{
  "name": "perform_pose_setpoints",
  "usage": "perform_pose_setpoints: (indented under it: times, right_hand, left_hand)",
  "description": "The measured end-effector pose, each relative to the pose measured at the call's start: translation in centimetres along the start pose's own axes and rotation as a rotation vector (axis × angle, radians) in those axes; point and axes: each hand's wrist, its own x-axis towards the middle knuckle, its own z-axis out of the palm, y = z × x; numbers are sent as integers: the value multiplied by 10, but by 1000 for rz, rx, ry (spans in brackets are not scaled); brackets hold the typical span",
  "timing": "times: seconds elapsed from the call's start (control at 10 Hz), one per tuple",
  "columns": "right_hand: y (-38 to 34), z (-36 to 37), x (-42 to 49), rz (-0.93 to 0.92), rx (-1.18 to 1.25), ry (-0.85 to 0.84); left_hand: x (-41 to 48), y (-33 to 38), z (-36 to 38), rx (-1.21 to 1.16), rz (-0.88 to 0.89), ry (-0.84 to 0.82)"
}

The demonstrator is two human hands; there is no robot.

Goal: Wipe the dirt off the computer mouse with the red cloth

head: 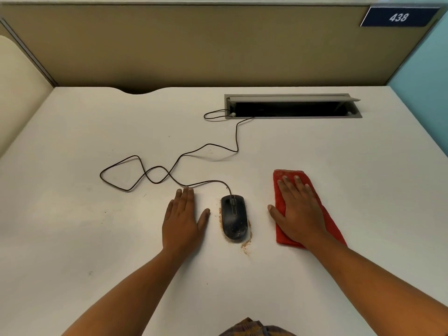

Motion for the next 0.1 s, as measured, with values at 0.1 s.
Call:
perform_pose_setpoints:
  times: [0.1]
  right_hand:
    - [-17, 1, -6, -83, 70, 41]
  left_hand:
    - [-1, 9, 7, -25, 47, -21]
